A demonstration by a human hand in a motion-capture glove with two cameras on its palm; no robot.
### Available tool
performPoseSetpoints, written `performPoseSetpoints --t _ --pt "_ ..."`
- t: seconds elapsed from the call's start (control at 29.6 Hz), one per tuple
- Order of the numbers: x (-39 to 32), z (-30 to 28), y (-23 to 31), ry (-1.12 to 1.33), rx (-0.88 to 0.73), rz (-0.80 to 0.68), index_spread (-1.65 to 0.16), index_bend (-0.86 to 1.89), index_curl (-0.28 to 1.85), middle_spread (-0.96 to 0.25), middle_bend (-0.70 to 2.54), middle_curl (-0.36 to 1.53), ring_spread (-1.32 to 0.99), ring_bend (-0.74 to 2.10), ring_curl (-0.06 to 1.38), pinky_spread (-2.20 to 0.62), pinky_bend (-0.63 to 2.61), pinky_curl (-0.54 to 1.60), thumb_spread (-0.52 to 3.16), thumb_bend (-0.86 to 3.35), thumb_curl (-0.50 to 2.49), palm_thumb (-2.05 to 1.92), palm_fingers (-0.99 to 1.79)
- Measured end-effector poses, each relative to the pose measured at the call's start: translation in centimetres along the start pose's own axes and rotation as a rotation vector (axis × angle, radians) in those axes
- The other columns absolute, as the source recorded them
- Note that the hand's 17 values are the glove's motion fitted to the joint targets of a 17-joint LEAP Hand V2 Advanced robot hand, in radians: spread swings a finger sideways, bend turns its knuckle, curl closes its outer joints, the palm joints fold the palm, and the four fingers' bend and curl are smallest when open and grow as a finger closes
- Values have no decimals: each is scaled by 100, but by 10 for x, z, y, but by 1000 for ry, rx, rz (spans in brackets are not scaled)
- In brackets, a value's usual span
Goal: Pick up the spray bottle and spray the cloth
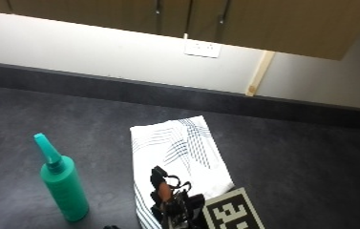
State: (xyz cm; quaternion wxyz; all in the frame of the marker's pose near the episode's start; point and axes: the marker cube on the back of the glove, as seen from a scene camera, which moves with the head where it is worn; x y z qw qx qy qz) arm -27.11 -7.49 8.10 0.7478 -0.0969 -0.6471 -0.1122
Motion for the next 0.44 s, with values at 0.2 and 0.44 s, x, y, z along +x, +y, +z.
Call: performPoseSetpoints --t 0.2,0.44 --pt "-2 15 -1 84 -42 -23 -36 16 28 -1 17 32 14 32 38 16 58 33 90 -2 57 97 10" --pt "-3 25 -4 71 -85 -35 -36 16 28 0 18 31 16 33 38 17 59 33 91 -2 57 97 10"
